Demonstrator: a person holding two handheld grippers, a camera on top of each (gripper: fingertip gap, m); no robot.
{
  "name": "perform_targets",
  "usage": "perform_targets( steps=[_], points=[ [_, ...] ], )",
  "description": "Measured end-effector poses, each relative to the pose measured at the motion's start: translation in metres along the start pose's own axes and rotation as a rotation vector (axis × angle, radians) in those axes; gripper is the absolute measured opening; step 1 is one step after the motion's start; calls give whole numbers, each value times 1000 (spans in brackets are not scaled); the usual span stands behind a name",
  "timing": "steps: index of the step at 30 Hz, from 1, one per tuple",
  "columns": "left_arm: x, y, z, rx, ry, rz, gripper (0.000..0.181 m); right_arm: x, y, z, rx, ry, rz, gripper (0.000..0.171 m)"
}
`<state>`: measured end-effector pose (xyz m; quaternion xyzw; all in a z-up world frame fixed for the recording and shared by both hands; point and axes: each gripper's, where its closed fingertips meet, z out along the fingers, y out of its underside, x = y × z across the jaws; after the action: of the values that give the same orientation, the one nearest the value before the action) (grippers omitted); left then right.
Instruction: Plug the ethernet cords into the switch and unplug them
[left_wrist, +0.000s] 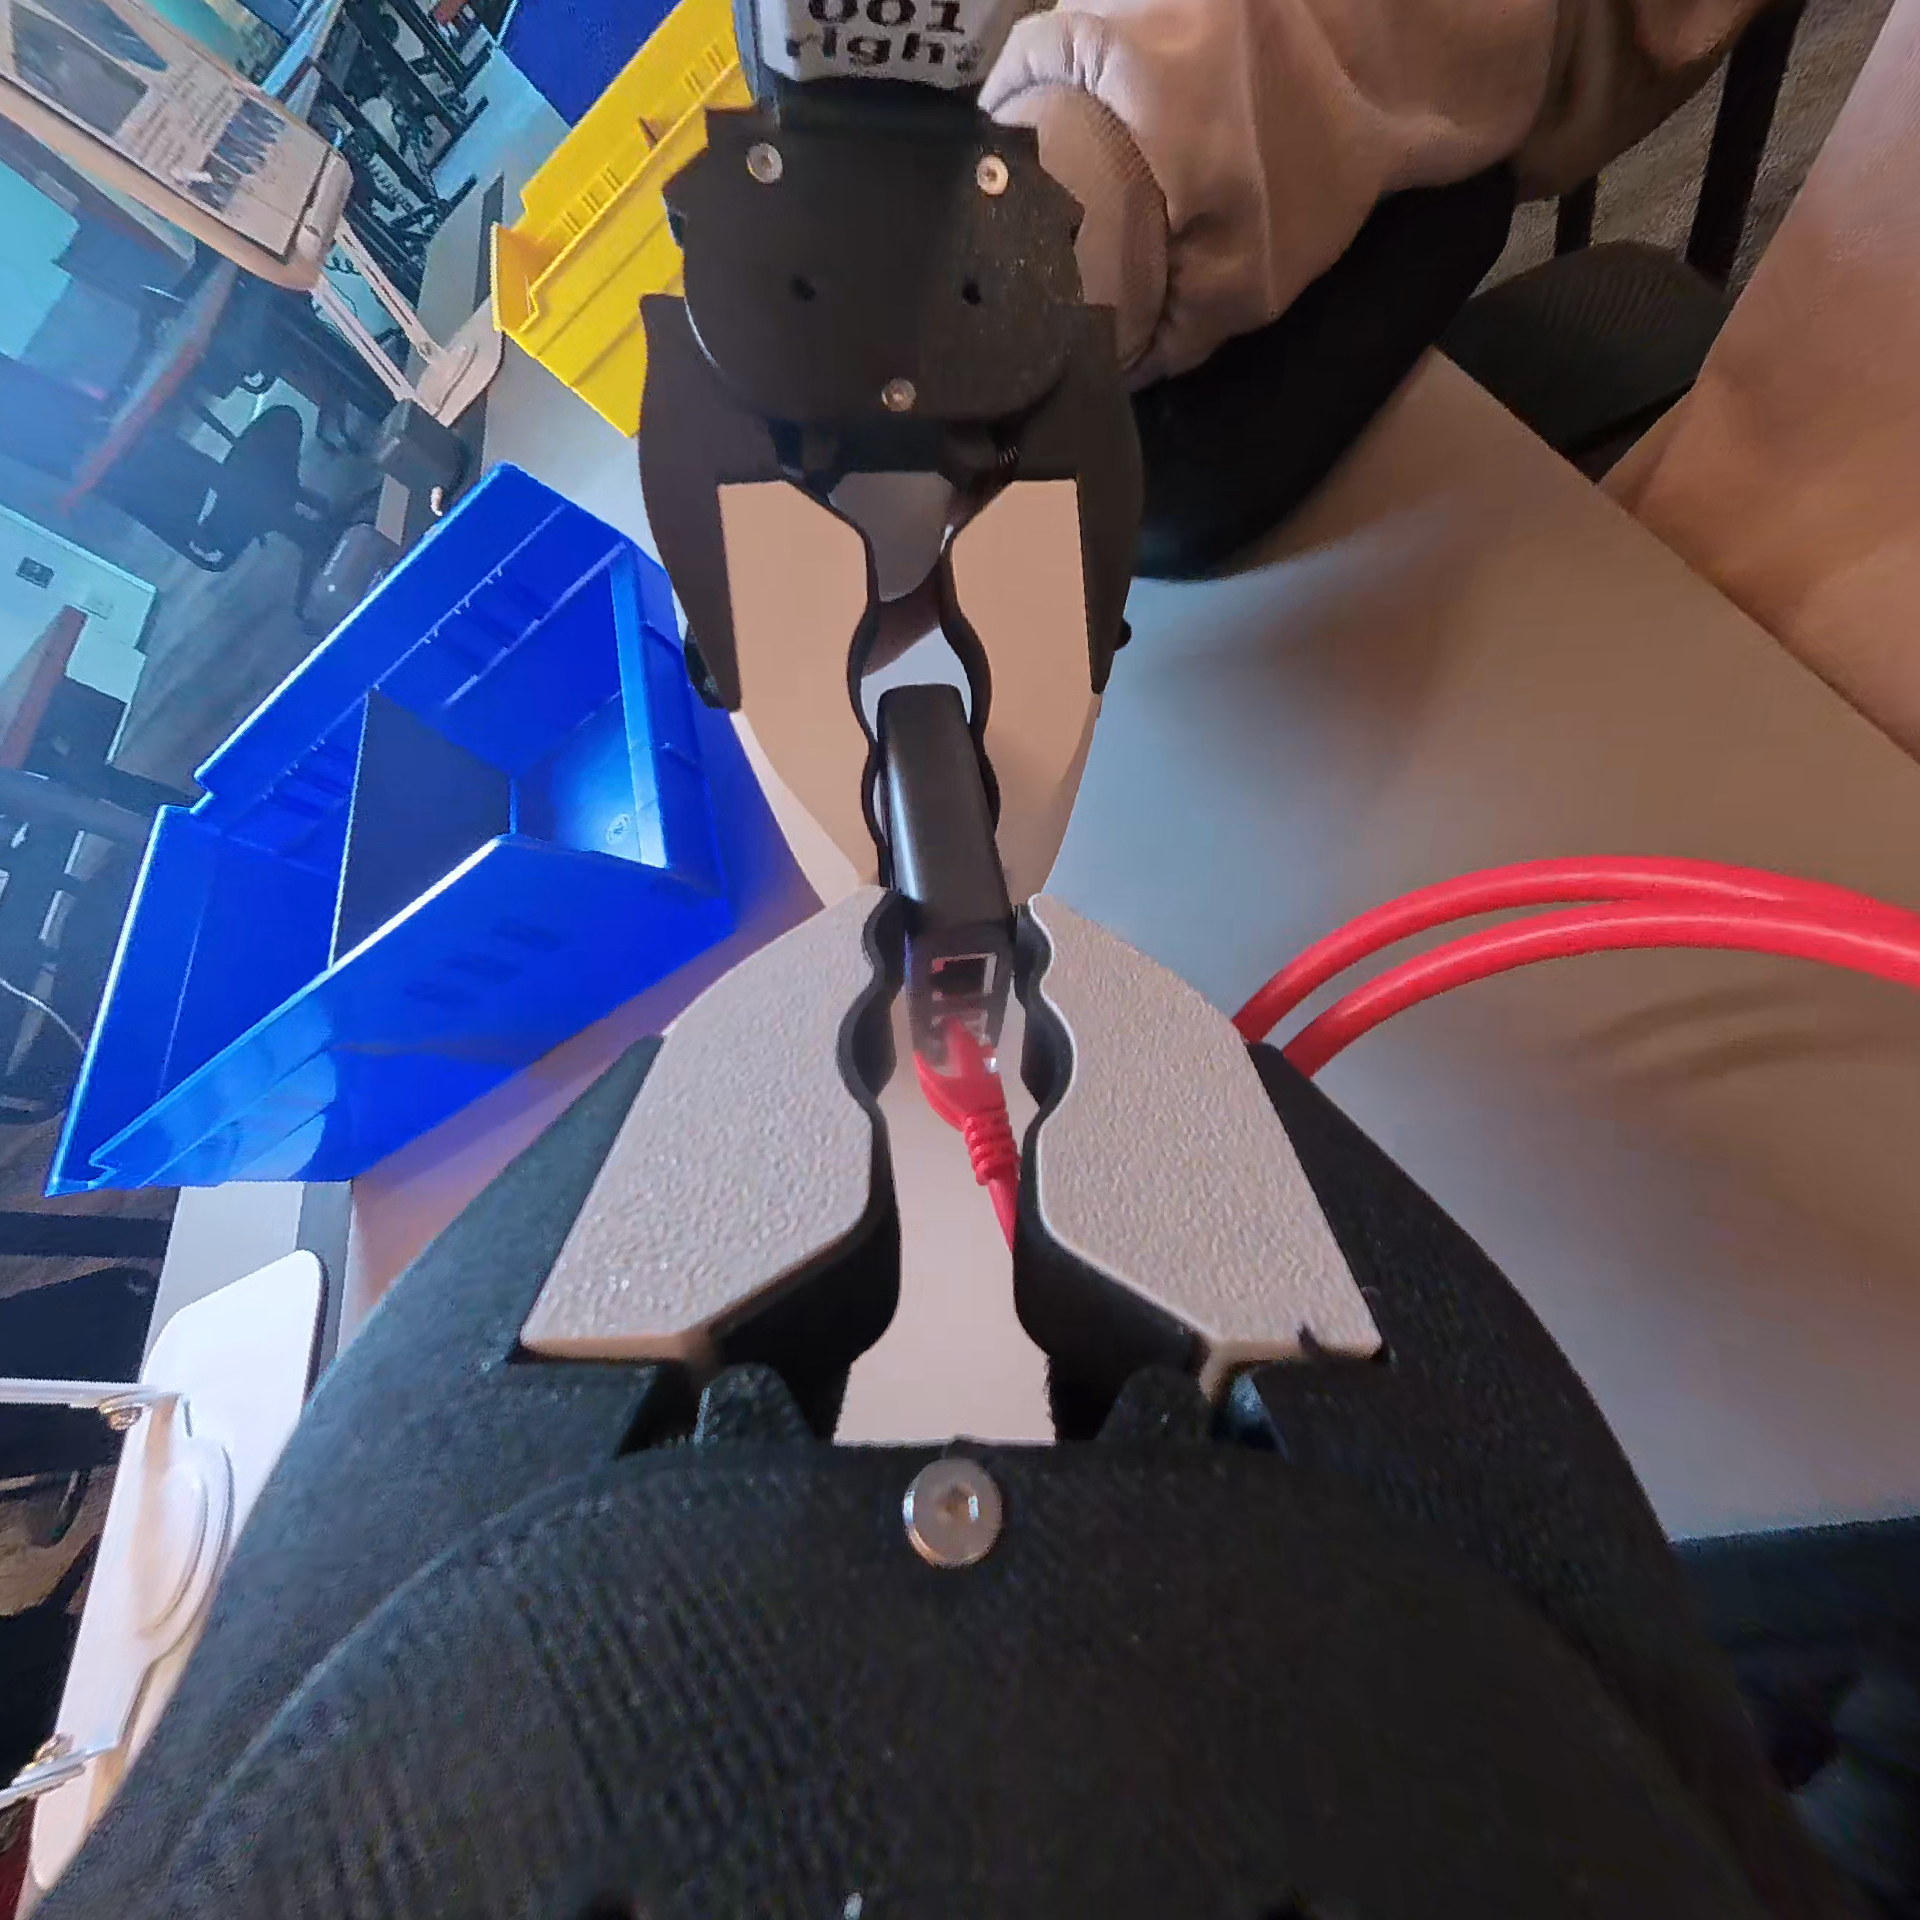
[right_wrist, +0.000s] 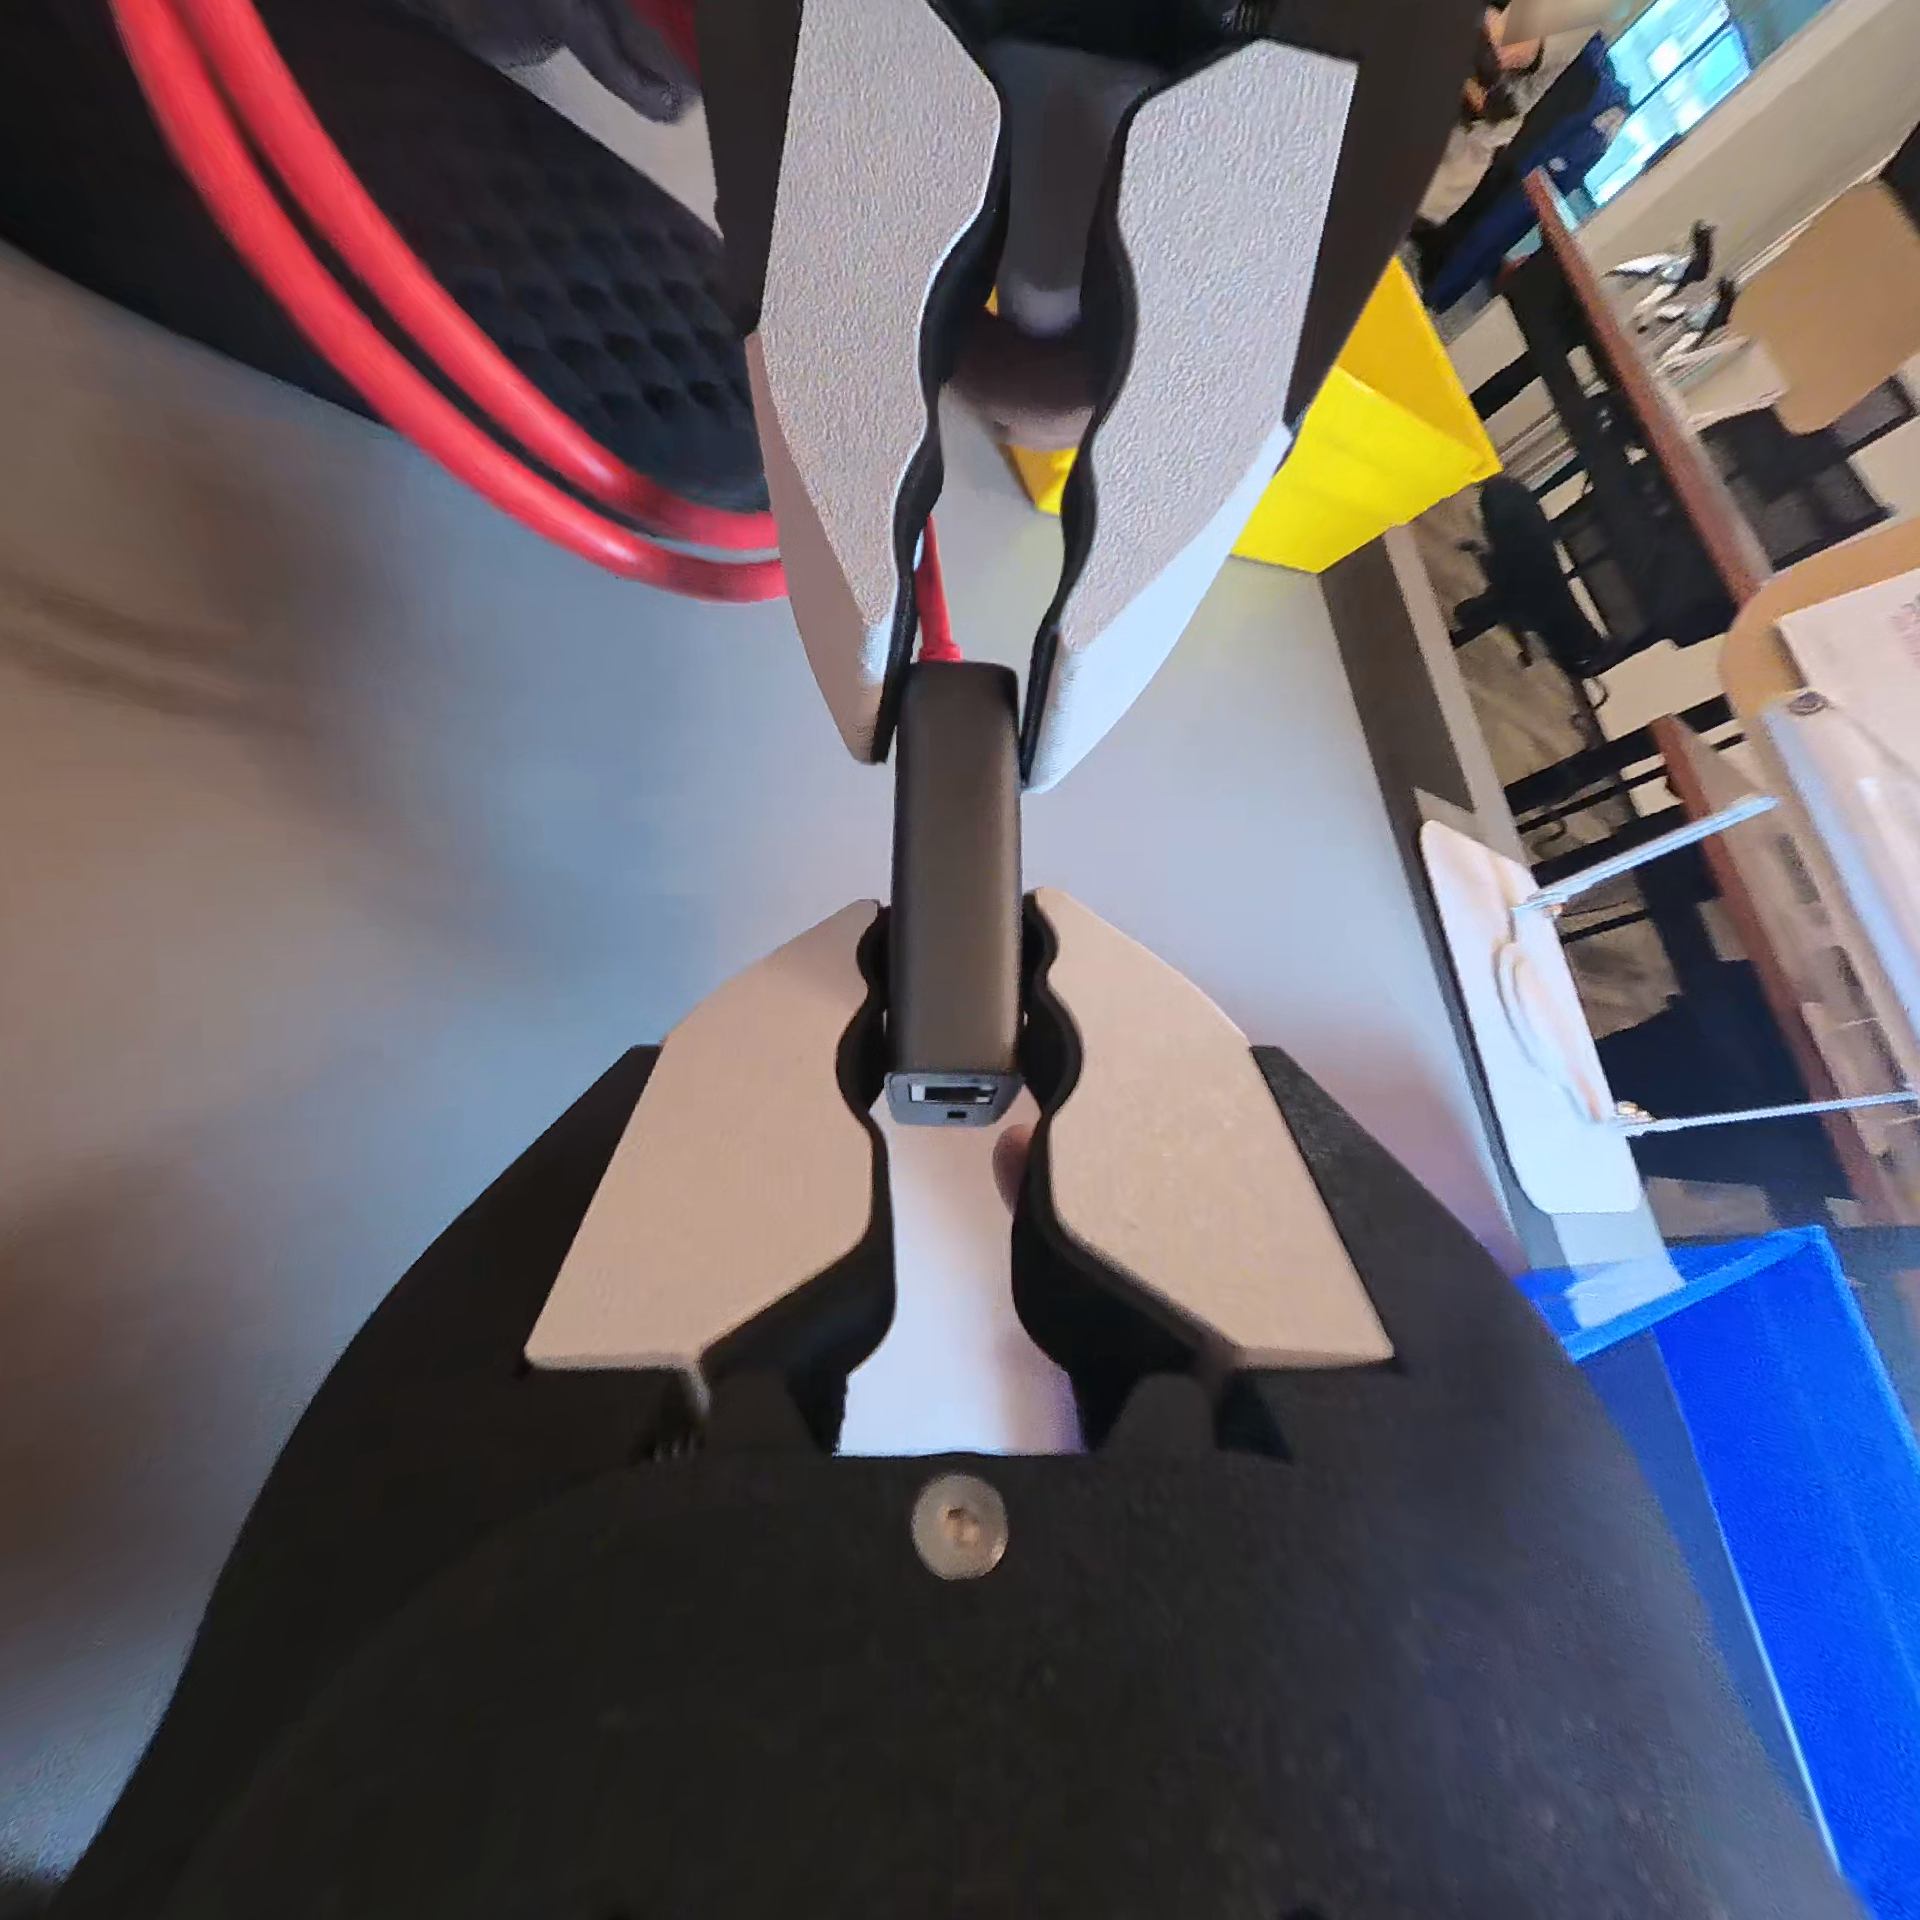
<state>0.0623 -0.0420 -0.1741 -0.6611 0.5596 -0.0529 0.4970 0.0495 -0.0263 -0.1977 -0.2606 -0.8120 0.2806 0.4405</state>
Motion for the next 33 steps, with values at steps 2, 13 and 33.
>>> perform_targets(
  steps=[2,13,33],
  points=[
    [0,-3,-3,5,-6,1,20,1,-4,-1,29,18,-5,21],
    [2,-6,-3,-82,-14,50,20,2,-7,6,-17,97,-126,22],
    [-66,-33,-80,282,-279,-301,53,6,-14,19,-184,149,-95,21]
  ],
)
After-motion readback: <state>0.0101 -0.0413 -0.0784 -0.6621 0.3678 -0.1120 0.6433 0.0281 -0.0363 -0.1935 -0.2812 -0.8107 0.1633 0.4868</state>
